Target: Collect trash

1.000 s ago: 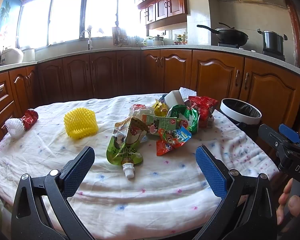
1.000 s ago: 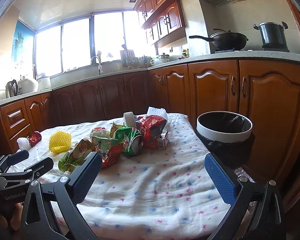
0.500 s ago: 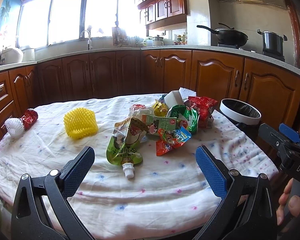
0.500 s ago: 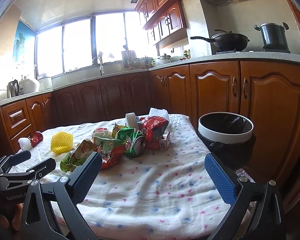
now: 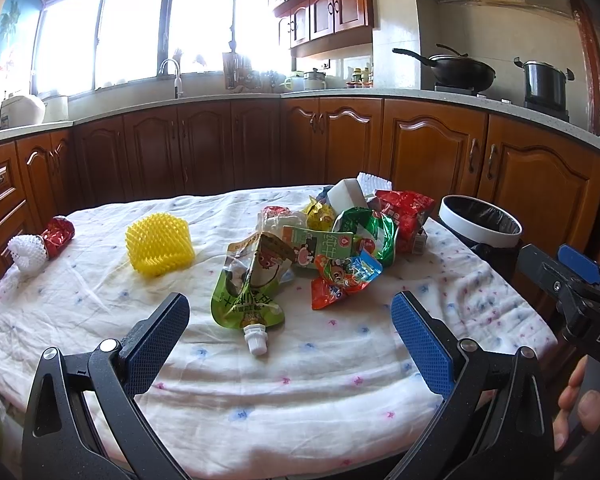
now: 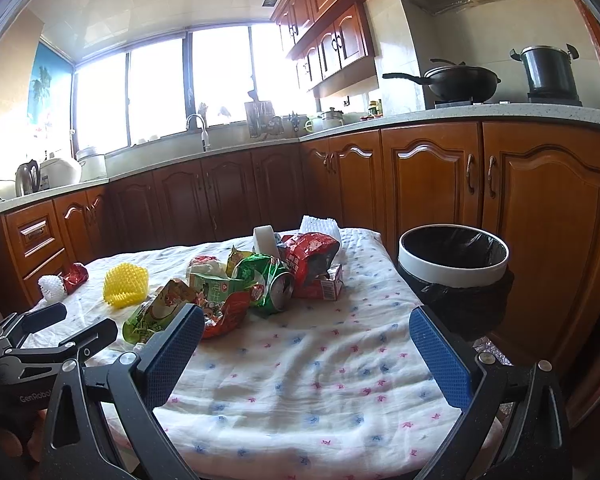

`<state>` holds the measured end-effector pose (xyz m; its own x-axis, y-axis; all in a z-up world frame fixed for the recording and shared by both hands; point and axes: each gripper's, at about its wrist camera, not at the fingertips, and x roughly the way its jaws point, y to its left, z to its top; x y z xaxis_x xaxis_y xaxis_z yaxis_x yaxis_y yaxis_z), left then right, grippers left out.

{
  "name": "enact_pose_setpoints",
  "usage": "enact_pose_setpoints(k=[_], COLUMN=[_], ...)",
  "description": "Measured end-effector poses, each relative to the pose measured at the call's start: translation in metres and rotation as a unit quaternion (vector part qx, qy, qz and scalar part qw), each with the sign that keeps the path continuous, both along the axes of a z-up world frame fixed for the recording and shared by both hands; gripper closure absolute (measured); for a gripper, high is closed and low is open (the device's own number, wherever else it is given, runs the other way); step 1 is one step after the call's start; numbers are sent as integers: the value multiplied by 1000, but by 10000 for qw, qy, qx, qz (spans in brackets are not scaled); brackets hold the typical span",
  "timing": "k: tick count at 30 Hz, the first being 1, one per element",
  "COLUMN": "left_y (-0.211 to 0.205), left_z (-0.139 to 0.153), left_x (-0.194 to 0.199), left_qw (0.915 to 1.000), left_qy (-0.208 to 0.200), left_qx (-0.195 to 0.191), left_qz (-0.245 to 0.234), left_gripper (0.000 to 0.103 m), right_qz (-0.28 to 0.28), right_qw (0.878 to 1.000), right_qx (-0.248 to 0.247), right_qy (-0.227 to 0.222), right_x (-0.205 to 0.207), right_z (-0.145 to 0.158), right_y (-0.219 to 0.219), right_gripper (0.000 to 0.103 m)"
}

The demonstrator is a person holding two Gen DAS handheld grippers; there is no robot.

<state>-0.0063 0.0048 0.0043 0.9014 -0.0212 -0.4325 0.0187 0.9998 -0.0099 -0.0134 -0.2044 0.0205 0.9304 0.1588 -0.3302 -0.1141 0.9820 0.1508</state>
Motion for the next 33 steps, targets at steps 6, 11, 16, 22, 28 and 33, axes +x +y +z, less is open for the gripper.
enact_pose_setpoints(k=[6,11,16,22,28,33], left_y=[0,-1,0,0,-1,-1], left_z=[-3,-5,-7,-10,-15,-14], left_x=[4,6,10,17,28,44], left_qw=[10000,9999,9999,9997,9986,9967], left_qy=[57,95,147,239,443,663], left_qx=[-15,-31,-58,-74,-183,-345], left_qz=[-12,-42,-53,-85,-208,-312], left_gripper=[0,0,0,0,0,0], right_qz=[30,48,65,133,188,169], right_qw=[10000,10000,9999,9996,9978,9969], right_qx=[29,50,98,168,435,465], right_qy=[29,48,79,202,469,610], right_x=[1,3,6,12,28,42], right_z=[0,-1,-2,-6,-8,-6], right_y=[-2,-3,-5,-7,-16,-21], right_gripper=[0,0,0,0,0,0])
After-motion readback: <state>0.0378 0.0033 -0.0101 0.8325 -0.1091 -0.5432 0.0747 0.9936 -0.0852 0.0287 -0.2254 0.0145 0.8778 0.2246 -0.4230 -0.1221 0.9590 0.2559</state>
